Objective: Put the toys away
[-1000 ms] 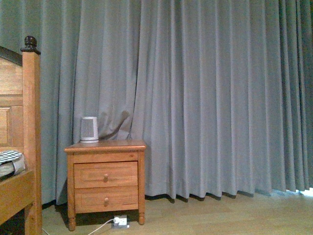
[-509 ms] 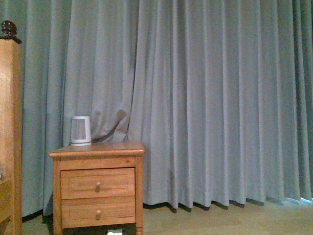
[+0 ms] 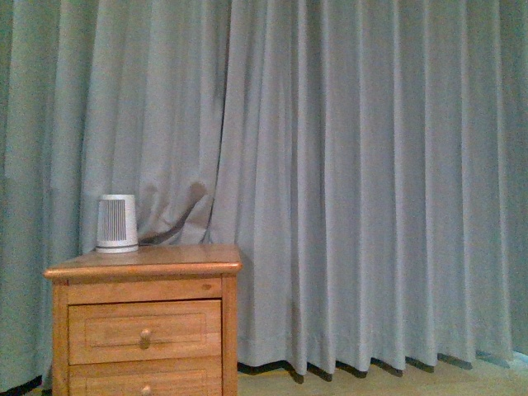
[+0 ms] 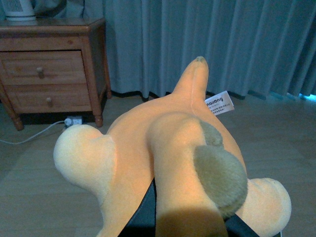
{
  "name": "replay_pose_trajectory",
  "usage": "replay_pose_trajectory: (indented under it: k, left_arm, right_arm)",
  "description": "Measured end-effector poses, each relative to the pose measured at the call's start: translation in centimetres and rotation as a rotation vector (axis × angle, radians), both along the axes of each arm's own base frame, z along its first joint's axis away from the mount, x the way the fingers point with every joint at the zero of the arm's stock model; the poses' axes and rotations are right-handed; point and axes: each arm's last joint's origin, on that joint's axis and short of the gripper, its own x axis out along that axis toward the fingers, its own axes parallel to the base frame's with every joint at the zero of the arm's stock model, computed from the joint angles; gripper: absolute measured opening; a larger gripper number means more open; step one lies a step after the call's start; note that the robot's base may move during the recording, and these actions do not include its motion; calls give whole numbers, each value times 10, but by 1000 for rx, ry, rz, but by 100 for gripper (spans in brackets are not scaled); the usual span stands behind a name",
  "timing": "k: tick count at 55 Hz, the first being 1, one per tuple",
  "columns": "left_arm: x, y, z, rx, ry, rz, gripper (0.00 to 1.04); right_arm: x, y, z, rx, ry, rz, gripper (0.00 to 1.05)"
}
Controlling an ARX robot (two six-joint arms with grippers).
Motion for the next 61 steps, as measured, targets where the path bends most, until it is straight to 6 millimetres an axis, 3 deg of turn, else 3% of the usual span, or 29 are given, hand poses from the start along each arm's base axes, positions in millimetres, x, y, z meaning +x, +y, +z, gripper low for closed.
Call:
replay_pose_trajectory:
  k: [61]
  left_arm:
    - [0, 0, 0, 0, 0, 8, 98]
  right_arm:
    - [0, 1, 0, 0, 1, 14, 7]
